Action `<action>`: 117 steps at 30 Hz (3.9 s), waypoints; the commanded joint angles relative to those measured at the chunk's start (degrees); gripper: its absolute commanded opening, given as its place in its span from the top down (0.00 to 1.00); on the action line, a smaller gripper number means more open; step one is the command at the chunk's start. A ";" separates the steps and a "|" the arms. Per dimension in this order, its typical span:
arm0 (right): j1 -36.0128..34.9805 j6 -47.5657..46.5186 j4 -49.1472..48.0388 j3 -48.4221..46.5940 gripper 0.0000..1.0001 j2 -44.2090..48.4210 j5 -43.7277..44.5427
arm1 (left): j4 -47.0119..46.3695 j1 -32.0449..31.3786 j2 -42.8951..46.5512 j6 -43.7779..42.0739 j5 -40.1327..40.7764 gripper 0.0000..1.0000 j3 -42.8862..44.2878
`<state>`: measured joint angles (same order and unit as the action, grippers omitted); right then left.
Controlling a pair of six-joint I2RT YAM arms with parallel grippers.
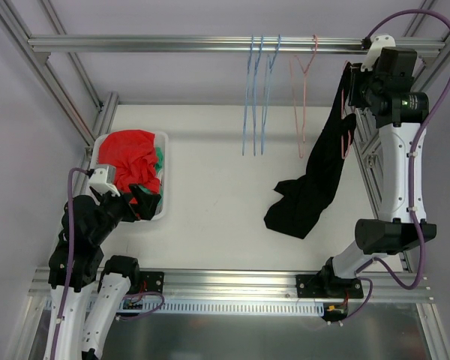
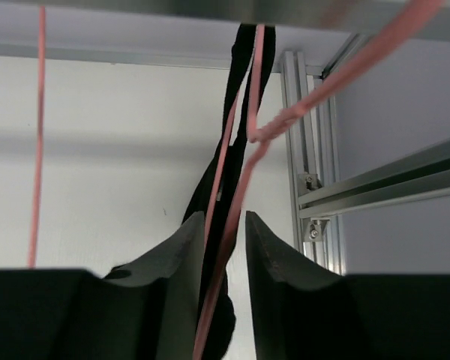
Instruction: Remove the tank top from the hanger
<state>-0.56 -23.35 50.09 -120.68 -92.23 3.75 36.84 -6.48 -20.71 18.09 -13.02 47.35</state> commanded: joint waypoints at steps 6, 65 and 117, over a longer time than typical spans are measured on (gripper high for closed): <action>0.29 0.94 -1.13 -4.30 0.96 0.82 0.30 | -0.81 -1.08 0.49 -2.35 0.18 0.01 -1.12; -6.47 15.71 29.81 17.42 1.00 65.60 -9.38 | -21.72 -61.55 -85.97 -13.08 3.35 0.02 80.26; -28.62 40.68 -91.14 64.26 1.00 56.54 -18.10 | -48.71 -64.10 -24.64 4.58 7.01 1.00 -16.75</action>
<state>-29.17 14.57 -18.76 -54.57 -38.15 -23.33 -1.61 -70.48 -46.06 18.92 -4.78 33.10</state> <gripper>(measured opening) 0.039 0.011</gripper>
